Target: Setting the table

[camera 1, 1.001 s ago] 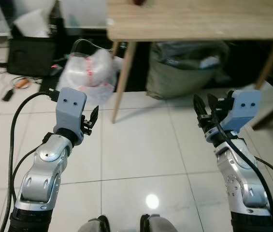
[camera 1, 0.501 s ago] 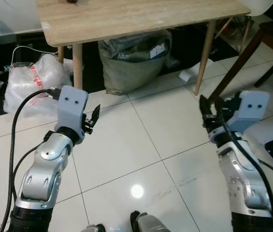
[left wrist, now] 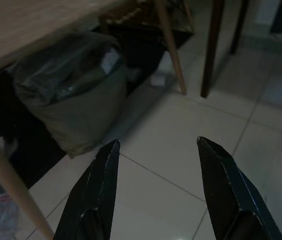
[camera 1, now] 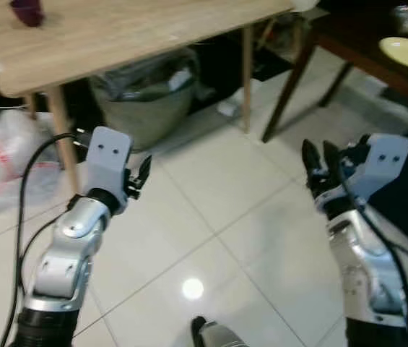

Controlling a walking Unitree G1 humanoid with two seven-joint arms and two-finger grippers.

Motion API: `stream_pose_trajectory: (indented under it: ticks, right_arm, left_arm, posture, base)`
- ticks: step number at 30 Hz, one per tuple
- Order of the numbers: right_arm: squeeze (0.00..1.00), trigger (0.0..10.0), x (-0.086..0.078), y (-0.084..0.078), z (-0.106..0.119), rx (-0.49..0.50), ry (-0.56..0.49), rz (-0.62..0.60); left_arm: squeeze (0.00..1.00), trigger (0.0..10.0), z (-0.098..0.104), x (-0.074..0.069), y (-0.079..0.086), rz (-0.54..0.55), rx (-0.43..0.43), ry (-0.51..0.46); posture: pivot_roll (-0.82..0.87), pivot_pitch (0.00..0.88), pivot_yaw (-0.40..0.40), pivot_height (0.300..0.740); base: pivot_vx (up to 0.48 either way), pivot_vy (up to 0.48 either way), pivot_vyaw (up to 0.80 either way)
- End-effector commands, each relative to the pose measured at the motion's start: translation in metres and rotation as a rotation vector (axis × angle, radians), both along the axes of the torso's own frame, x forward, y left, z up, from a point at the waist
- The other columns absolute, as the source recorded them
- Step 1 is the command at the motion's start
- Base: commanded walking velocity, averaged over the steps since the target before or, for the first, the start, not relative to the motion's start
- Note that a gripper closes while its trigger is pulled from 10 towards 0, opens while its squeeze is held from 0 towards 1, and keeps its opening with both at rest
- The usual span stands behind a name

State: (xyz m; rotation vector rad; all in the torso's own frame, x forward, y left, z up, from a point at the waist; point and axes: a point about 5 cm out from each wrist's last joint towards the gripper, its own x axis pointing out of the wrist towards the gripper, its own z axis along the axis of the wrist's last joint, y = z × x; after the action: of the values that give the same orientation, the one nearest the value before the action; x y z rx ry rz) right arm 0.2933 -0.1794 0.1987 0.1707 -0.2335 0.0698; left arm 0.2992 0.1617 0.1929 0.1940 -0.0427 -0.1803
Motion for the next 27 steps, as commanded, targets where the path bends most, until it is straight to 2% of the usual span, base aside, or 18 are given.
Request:
stream_pose_trajectory:
  ticks: [1,27]
  right_arm:
    - [0.00,10.0,-0.0019,-0.0042,-0.0023,-0.003,0.016,-0.016]
    - [0.00,10.0,-0.0054,-0.0045,-0.0029,-0.009,0.020,-0.019]
  left_arm:
    - [0.00,10.0,-0.0058,-0.0005,-0.0003,-0.007,0.002,0.023]
    - [0.00,10.0,-0.0060,-0.0019,-0.0052,-0.044,-0.004,0.023]
  posture:
    - [-0.10,0.107,0.026,0.740]
    - [-0.10,0.100,0.033,0.740]
  base:
    - [0.000,0.000,-0.80]
    - [0.000,0.000,-0.80]
